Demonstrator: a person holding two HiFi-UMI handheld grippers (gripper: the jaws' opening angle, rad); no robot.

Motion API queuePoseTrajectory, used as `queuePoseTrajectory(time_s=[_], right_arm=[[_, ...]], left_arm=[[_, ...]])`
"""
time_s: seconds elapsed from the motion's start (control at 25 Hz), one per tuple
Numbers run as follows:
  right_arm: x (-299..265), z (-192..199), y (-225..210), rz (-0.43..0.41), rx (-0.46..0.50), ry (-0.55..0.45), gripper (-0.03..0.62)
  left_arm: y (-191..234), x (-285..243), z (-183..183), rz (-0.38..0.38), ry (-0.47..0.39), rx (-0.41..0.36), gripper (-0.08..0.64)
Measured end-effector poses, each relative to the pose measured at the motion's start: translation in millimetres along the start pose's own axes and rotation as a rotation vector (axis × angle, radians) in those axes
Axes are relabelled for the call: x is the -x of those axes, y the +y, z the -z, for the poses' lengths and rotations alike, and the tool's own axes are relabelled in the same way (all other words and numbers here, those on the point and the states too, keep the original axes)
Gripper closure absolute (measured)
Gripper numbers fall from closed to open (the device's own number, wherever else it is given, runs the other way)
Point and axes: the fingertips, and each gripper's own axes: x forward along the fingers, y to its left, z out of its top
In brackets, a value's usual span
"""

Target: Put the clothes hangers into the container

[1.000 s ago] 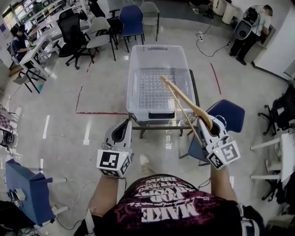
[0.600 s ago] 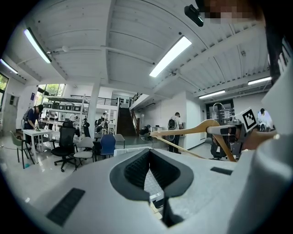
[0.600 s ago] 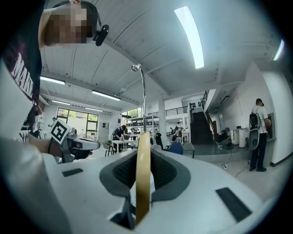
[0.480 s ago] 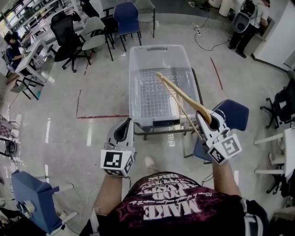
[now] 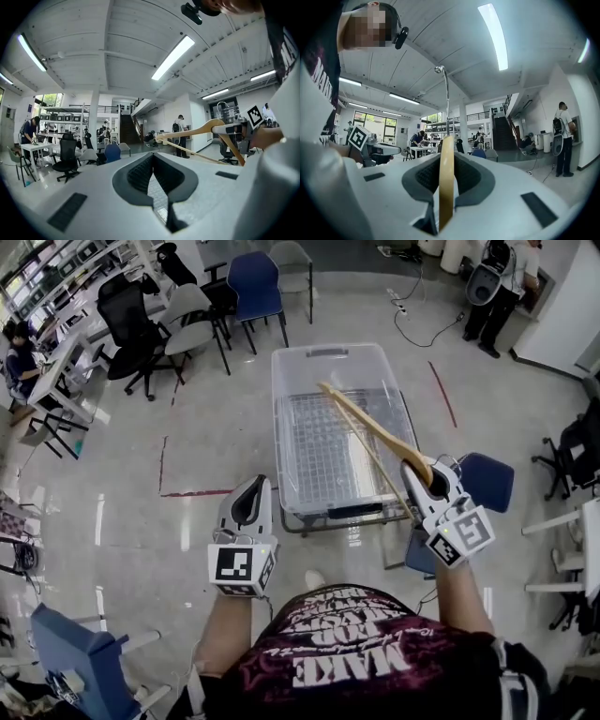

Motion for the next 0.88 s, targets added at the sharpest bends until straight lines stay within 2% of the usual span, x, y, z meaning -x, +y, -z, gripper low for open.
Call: queuePoseTrajectory(time_s=[0.2, 0.36, 0.68, 0.88], right_arm=[[-26.4, -2.6, 13.0, -0.007, 0.007, -0.004, 0.534], [-28.4, 0.3, 20.0, -0.01, 0.033, 0.02, 0.534], [-24.5, 7.7, -4.5, 0.018, 0.011, 0.048, 0.534], [-52.9, 21.4, -28.0, -0.002, -0.045, 0.054, 0.534]], left_arm=[[14.1, -8.6, -0.1, 0.024, -0.014, -0.003, 0.554], [15.9, -12.6, 9.2, 0.041, -0.016, 0.028, 0.554], [-0.6, -29.4, 16.1, 0.094, -0.001, 0.095, 0.554], [3.4, -48.1, 17.8, 0.074, 0.023, 0.08, 0.554]])
